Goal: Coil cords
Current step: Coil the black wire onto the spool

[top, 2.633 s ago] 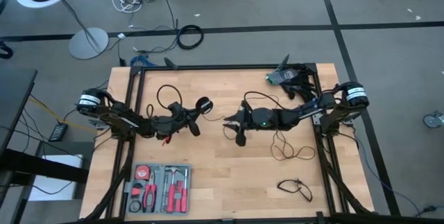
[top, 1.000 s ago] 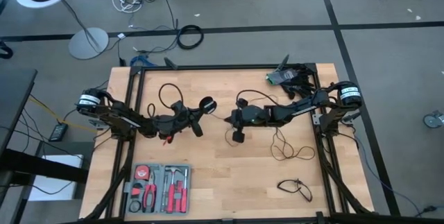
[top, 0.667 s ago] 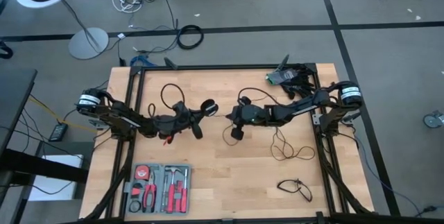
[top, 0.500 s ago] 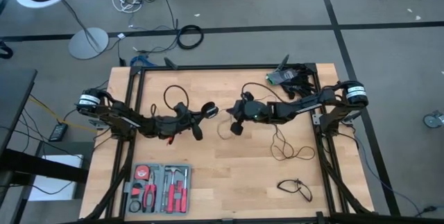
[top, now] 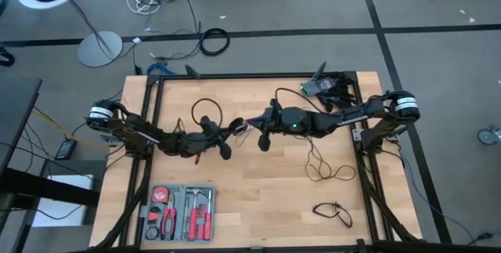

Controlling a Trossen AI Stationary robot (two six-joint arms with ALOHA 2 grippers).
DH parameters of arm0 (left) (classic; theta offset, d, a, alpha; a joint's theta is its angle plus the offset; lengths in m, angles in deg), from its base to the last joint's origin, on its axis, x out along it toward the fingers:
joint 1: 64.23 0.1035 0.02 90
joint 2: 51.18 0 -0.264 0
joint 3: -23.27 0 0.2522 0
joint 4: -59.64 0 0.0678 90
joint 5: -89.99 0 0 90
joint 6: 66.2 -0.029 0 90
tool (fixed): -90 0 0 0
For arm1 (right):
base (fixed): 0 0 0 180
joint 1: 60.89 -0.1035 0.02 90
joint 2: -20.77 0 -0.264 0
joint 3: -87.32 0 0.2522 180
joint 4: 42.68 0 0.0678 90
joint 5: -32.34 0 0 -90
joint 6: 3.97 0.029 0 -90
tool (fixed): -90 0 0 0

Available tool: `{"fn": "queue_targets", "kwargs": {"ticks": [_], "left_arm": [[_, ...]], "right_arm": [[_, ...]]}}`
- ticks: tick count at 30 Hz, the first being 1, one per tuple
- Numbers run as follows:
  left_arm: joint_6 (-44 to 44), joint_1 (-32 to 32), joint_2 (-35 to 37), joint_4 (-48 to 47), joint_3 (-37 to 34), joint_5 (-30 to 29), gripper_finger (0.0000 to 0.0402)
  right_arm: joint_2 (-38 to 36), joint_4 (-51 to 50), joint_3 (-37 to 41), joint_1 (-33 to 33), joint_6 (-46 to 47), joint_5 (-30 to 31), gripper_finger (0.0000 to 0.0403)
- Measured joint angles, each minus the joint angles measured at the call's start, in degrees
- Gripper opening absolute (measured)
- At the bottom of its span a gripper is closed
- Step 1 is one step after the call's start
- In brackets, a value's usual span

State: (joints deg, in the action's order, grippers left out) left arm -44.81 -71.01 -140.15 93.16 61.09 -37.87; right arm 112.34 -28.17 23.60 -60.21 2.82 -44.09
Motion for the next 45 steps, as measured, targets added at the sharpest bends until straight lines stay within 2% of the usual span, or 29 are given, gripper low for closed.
{"fn": "queue_targets", "kwargs": {"ticks": [4, 9, 21, 25, 33, 37, 43, 45], "left_arm": [[-0.03, 0.01, 0.0, -6.34, 3.73, -2.82, 0.0], [-0.28, 0.01, 0.0, -6.47, 4.72, -5.71, 0.0], [0.0, 0.03, -0.04, -2.15, 4.61, -5.91, 0.0], [0.2, 0.01, -0.02, 4.69, 2.09, -5.8, 0.0], [4.37, 0.03, -0.02, 24.02, -8.58, -5.8, 0.0], [4.63, 0.03, -0.02, 30.71, -12.35, -5.78, 0.0], [4.57, 0.03, 0.0, 34.53, -14.43, -5.72, 0.0], [4.55, 0.03, 0.0, 34.02, -14.67, -5.76, 0.0]], "right_arm": [[3.79, -1.71, -5.25, -0.62, -1.52, -2.02, 0.0], [7.69, -9.13, -10.41, -1.32, -1.67, -2.6, 0.0], [12.37, -13.78, -10.51, -2.97, 1.11, -3.42, 0.0023], [12.3, -15.55, -10.58, -3.36, 1.14, -3.44, 0.0029], [12.3, -21.22, -10.51, -3.96, 3.64, -3.37, 0.0031], [12.3, -13.79, -7.84, -4.22, 3.24, -3.41, 0.0031], [12.39, 13.41, 3.34, -4.08, 3.21, -3.05, 0.0034], [12.4, 18.71, 5.62, -3.82, 2.73, -2.54, 0.0033]]}}
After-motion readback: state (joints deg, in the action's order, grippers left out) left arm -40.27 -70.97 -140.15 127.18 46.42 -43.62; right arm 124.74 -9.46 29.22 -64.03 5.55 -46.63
